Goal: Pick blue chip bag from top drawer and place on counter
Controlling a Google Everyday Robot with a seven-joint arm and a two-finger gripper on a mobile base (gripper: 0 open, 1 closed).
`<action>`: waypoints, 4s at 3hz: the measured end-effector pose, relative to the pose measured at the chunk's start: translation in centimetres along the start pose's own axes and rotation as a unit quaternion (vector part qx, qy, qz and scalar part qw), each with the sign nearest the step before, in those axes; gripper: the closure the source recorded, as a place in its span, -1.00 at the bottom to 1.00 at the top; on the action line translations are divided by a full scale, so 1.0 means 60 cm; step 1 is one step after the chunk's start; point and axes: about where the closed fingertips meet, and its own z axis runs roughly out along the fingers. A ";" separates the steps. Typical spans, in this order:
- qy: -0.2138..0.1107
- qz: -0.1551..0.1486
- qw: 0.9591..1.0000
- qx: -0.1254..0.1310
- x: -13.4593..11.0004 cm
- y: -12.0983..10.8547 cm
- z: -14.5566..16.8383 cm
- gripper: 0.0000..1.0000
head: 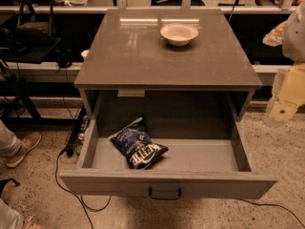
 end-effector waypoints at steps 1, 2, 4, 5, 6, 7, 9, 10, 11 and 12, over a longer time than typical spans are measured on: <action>0.000 0.000 1.000 0.000 0.000 0.000 0.000 -1.00; -0.010 0.010 1.000 -0.026 -0.015 0.019 0.044 -1.00; -0.050 0.114 0.985 -0.120 -0.089 0.091 0.271 -1.00; -0.050 0.114 0.985 -0.120 -0.089 0.091 0.271 -1.00; -0.056 0.125 0.983 -0.119 -0.098 0.090 0.283 -1.00; -0.047 0.136 0.981 -0.129 -0.141 0.081 0.347 -1.00; -0.053 0.202 0.963 -0.169 -0.292 0.070 0.508 -1.00; -0.050 0.215 0.958 -0.183 -0.341 0.076 0.556 -1.00; -0.049 0.216 0.957 -0.186 -0.345 0.080 0.561 -1.00; -0.020 0.229 0.955 -0.188 -0.329 0.088 0.608 -1.00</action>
Offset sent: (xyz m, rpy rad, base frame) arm -0.0021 0.0422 -0.0782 0.1008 0.1535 -0.0064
